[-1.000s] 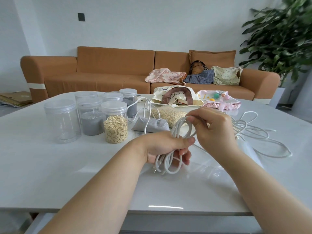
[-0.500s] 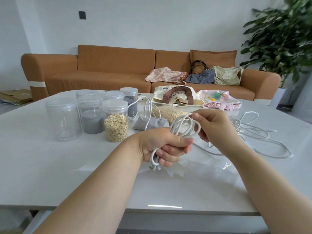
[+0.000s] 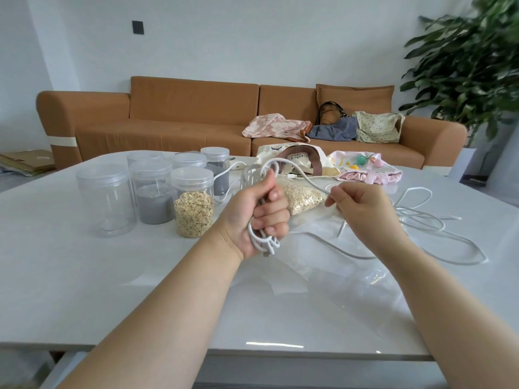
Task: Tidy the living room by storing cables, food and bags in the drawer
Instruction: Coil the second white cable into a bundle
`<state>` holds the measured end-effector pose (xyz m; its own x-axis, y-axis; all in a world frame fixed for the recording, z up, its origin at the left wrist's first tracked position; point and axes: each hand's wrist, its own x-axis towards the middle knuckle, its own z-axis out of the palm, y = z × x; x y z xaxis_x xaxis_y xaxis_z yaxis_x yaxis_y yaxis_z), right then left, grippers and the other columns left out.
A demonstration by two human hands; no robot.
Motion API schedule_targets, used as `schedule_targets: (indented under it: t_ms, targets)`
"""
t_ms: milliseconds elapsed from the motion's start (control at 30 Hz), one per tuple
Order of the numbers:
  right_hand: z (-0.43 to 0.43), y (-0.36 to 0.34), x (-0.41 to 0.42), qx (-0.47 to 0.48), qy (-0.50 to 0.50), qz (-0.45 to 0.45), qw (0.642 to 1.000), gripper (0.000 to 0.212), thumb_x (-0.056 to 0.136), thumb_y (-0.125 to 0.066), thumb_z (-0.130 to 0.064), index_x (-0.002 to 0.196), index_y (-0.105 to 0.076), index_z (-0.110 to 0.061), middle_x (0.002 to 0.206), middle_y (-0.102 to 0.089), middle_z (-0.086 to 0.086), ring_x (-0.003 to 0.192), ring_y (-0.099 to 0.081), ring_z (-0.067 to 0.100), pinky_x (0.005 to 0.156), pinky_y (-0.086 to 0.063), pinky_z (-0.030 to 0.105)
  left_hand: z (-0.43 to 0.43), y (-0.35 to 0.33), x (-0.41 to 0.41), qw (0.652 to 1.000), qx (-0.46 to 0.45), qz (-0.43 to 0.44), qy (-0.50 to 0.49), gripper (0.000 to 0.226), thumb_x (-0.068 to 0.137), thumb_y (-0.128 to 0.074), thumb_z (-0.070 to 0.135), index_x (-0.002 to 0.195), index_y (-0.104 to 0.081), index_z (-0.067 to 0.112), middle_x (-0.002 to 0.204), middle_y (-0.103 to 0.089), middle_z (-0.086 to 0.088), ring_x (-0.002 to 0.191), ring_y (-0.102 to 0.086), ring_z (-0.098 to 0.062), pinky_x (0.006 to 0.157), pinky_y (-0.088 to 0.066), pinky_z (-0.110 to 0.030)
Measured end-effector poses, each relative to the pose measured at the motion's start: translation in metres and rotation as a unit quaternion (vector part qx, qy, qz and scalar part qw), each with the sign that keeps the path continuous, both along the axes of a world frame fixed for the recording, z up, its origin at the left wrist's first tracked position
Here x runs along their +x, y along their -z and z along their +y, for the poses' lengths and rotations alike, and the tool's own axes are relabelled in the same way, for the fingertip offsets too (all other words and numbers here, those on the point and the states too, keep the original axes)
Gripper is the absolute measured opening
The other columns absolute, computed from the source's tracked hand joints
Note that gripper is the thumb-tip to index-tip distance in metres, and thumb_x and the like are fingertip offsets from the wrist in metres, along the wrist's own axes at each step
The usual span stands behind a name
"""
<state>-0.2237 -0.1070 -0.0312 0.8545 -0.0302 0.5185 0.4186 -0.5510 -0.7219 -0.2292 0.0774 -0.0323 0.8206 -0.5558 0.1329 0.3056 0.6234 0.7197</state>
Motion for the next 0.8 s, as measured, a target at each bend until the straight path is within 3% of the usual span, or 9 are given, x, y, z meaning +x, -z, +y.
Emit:
schedule_targets:
  t_ms: [100,200,367,533,600,800]
  targets:
    - [0.002,0.001,-0.002,0.022,-0.014,-0.012,1.0,0.024,0.093,-0.051,-0.005,0.075,-0.066,-0.013,0.046,-0.043,-0.008,0.039,-0.033,0.007,0.04,-0.024,0.015,-0.001,-0.002,0.0,0.996,-0.005,0.031,-0.079,0.05,0.093,-0.042,0.039,0.051,-0.046,0.013,0.033,-0.024,0.007,0.023,-0.024,-0.004,0.03,-0.025,-0.012]
    - [0.006,0.0,-0.007,0.048,-0.028,-0.029,0.998,0.028,0.09,-0.057,-0.005,0.068,-0.062,-0.02,0.049,-0.046,-0.002,0.042,-0.032,0.008,0.041,-0.026,0.015,-0.002,-0.001,-0.001,0.992,0.026,0.032,-0.12,0.049,0.098,-0.039,0.039,0.055,-0.044,0.013,0.034,-0.023,0.006,0.024,-0.022,-0.004,0.031,-0.023,-0.012]
    - [0.016,-0.003,-0.016,0.106,-0.046,-0.006,0.993,0.028,0.084,-0.064,-0.002,0.06,-0.062,-0.016,0.045,-0.058,-0.006,0.035,-0.035,0.01,0.037,-0.03,0.017,-0.007,-0.001,-0.002,0.98,0.085,0.014,-0.177,0.036,0.094,-0.049,0.033,0.065,-0.042,0.013,0.034,-0.022,0.006,0.024,-0.019,-0.005,0.033,-0.019,-0.012]
    - [0.025,-0.002,-0.024,0.084,-0.071,0.022,0.994,0.024,0.081,-0.067,-0.005,0.059,-0.064,-0.013,0.05,-0.063,-0.001,0.045,-0.037,0.021,0.049,-0.032,0.028,-0.012,-0.001,-0.004,0.969,0.12,-0.008,-0.214,0.02,0.088,-0.058,0.029,0.081,-0.053,0.012,0.035,-0.022,0.007,0.026,-0.017,-0.005,0.036,-0.017,-0.014]
    - [0.026,-0.002,-0.026,0.071,-0.084,0.032,0.993,0.024,0.081,-0.068,-0.007,0.059,-0.065,-0.013,0.051,-0.063,0.0,0.046,-0.036,0.02,0.047,-0.03,0.025,-0.013,-0.001,-0.004,0.965,0.134,-0.022,-0.225,0.017,0.087,-0.06,0.027,0.086,-0.057,0.01,0.035,-0.022,0.008,0.027,-0.017,-0.005,0.035,-0.019,-0.013]
    - [0.028,-0.002,-0.028,0.049,-0.111,0.053,0.991,0.025,0.081,-0.069,-0.007,0.058,-0.065,-0.016,0.051,-0.063,0.0,0.039,-0.034,0.012,0.043,-0.029,0.021,-0.011,0.001,0.0,0.955,0.15,-0.036,-0.253,0.021,0.087,-0.062,0.013,0.069,-0.05,0.011,0.034,-0.024,0.007,0.027,-0.019,-0.005,0.035,-0.023,-0.015]
